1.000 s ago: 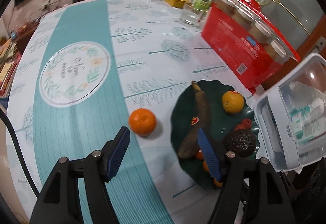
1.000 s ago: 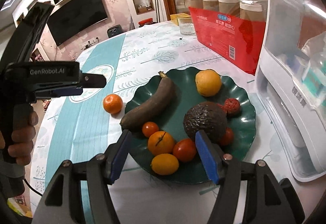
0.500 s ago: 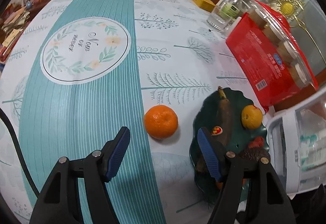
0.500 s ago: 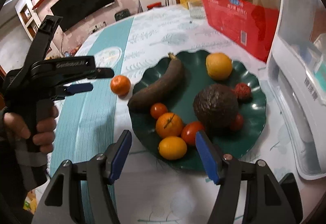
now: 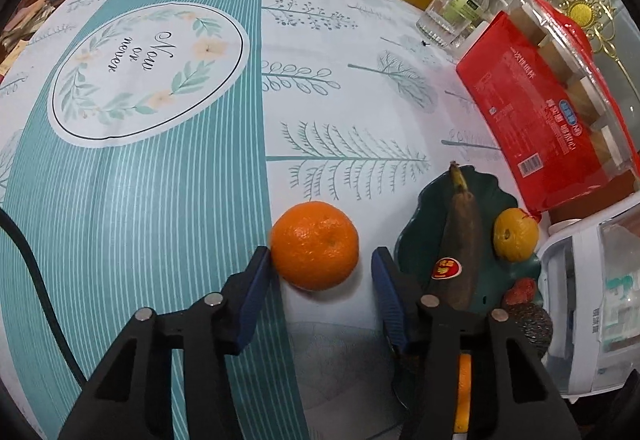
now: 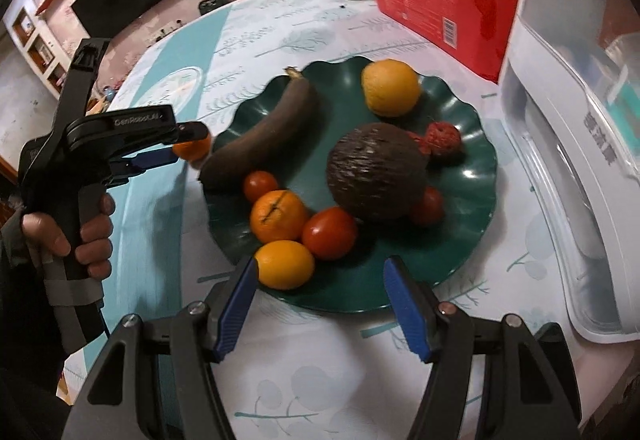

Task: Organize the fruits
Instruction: 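Move the left tool to the last large orange and grasp it, then lower the orange onto the green plate and open the left tool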

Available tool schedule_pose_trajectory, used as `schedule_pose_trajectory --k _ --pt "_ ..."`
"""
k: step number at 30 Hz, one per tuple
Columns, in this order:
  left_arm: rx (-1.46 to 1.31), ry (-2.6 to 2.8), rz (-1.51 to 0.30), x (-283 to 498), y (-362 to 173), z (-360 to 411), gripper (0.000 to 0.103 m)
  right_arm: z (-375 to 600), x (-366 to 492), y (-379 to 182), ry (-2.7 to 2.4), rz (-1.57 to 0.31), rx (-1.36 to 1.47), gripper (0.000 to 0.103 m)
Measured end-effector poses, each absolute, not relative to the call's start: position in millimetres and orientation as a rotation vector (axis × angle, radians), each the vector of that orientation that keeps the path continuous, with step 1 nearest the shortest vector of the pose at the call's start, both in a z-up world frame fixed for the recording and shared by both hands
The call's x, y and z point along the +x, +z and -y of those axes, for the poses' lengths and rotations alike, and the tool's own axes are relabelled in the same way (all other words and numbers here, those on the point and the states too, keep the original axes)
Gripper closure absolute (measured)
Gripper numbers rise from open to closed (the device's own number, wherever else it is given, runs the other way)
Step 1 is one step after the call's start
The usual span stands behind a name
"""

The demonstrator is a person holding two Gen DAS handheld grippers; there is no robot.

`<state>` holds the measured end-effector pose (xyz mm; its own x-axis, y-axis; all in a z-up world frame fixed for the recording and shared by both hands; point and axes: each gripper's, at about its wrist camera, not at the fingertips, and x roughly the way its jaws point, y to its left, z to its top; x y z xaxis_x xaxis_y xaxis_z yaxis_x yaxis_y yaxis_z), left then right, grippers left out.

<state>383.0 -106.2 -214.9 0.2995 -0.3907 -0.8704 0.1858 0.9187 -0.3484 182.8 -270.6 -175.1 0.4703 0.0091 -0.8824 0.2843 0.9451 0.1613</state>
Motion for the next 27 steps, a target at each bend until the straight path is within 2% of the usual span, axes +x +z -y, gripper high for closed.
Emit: schedule_pose_trajectory --k 1,12,27 --pt "-0.194 -0.383 -1.21 384 -216 106 0.059 272 182 -176 -0.177 -1.074 0.308 0.038" --pt "-0.234 -0.395 -1.19 385 -216 101 0.062 273 183 -177 -0.177 -1.083 0.311 0.038" --pt "-0.254 -0.522 -1.106 340 -169 109 0.062 273 181 -169 -0.174 -1.049 0.287 0.038"
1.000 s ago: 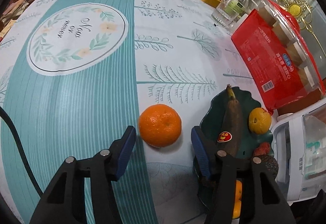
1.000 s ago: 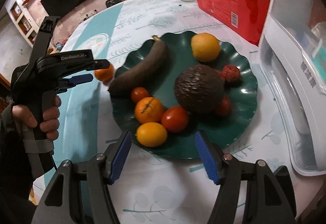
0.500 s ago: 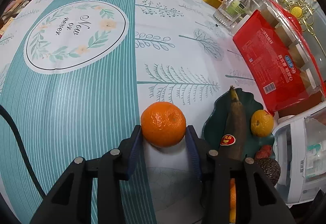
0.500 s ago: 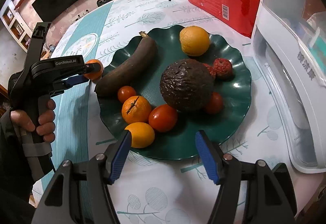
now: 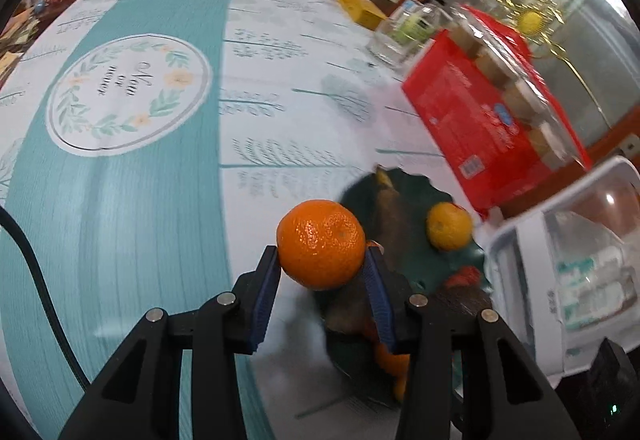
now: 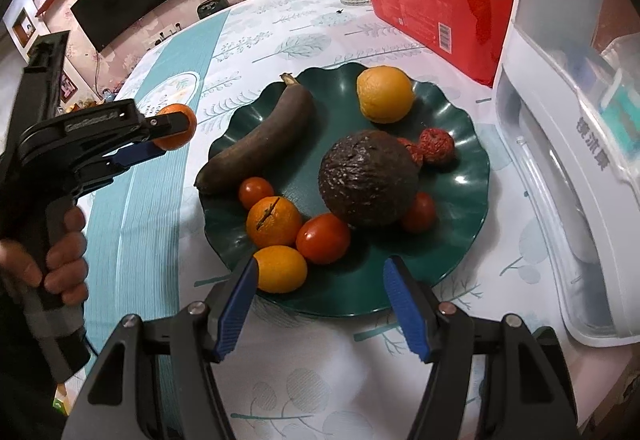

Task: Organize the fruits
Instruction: 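Lower the orange onto the green plate and open the left tool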

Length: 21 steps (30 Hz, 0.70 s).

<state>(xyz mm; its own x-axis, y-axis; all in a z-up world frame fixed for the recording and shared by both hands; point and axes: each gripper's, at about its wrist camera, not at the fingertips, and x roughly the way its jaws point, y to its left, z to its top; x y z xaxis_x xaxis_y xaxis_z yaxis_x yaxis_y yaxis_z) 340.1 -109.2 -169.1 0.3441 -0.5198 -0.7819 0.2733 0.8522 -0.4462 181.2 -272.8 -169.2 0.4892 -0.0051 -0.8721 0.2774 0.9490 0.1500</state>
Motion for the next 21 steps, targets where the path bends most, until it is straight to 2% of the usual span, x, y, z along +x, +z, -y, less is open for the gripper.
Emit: schedule_pose_trajectory --k 17,21 --pt "-0.21 -0.684 -1.115 298 -154 167 0.061 288 165 -158 -0.199 -1.008 0.289 0.038" --pt "-0.214 -0.669 -1.092 292 -147 169 0.056 292 163 -155 -0.194 -1.003 0.28 0.038"
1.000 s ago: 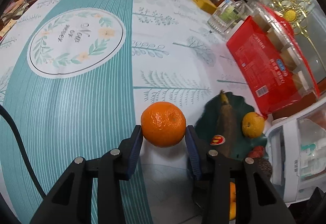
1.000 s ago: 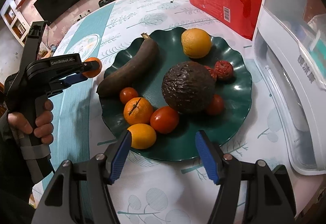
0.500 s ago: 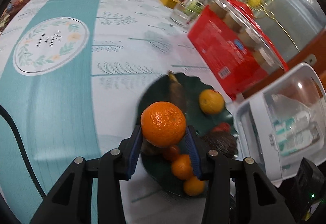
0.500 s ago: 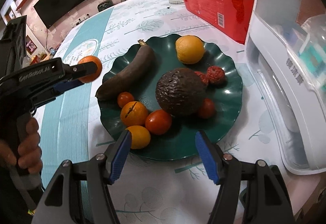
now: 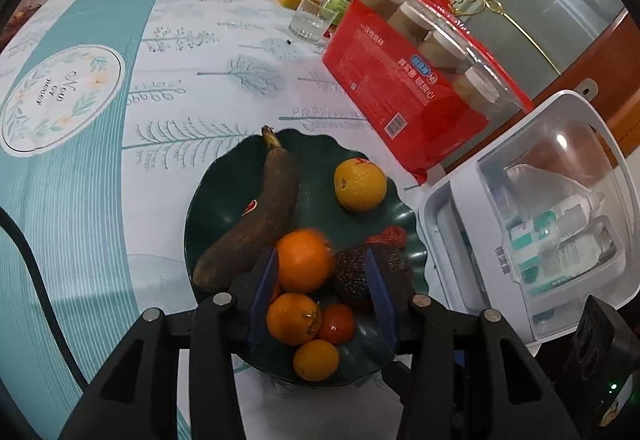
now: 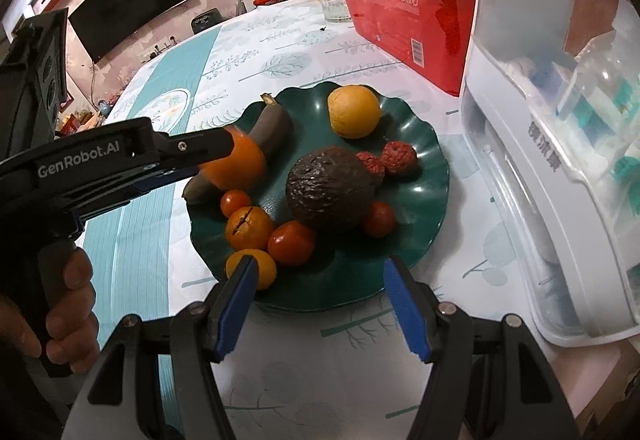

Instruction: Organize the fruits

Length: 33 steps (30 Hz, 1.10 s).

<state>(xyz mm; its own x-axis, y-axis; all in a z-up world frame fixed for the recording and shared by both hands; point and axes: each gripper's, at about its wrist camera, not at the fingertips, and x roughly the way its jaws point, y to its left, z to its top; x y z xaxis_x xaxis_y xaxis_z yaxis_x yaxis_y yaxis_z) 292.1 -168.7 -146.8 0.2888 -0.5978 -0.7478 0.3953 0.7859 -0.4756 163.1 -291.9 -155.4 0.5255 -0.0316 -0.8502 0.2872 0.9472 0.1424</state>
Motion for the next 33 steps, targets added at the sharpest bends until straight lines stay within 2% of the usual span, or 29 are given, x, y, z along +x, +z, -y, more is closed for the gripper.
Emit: schedule_pose_trajectory --k 2,8,18,22,28,33 --pt "-0.209 -0.637 -1.079 288 -142 165 0.045 292 162 -154 -0.182 -0.999 0.273 0.038" --pt "-0.2 -0.513 -1.078 267 -133 141 0.036 288 157 -147 -0.111 -0.994 0.242 0.034" --pt "-0.21 -0.307 -1.107 206 -110 90 0.034 274 141 -122 0.029 -1.002 0.189 0.025" --pt "-0.18 -0.256 -1.105 179 -93 76 0.025 262 129 -103 0.093 -1.011 0.167 0.021" --pt "-0.105 -0.21 -1.063 139 -62 64 0.019 252 110 -78 0.124 -1.034 0.178 0.015" --pt "-0.077 -0.164 -1.068 122 -42 61 0.019 249 93 -59 0.123 -1.047 0.179 0.015"
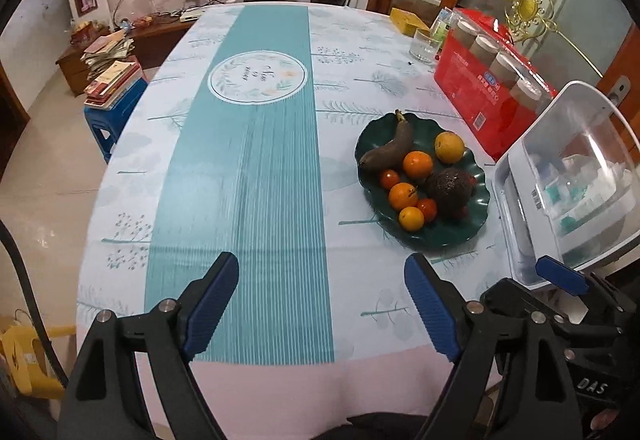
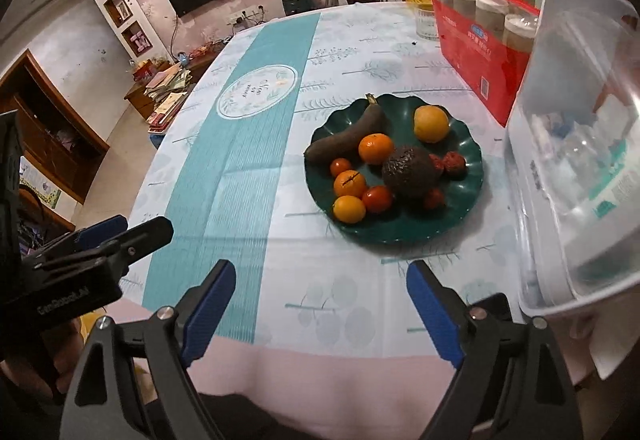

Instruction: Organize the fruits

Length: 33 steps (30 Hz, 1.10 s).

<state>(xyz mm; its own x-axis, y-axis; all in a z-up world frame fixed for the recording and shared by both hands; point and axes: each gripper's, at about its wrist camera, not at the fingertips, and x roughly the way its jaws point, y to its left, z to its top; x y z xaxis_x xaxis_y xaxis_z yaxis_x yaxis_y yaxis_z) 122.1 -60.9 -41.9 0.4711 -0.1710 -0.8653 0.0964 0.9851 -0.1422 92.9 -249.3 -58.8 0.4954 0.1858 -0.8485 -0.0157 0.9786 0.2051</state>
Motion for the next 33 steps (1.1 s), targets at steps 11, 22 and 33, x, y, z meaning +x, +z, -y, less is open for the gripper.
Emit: schedule_pose_trajectory --k 11,22,33 --pt "-0.102 -0.098 -0.964 99 -3 55 0.019 239 79 -17 0.152 -0.987 0.147 0.012" --pt "-0.079 -0.063 -0.993 94 -15 59 0.011 235 79 -28 0.129 -1.003 0.161 0.0" --pt "-0.078 -0.035 -1.012 94 -21 55 0.006 236 80 -35 0.12 -1.024 0.174 0.0"
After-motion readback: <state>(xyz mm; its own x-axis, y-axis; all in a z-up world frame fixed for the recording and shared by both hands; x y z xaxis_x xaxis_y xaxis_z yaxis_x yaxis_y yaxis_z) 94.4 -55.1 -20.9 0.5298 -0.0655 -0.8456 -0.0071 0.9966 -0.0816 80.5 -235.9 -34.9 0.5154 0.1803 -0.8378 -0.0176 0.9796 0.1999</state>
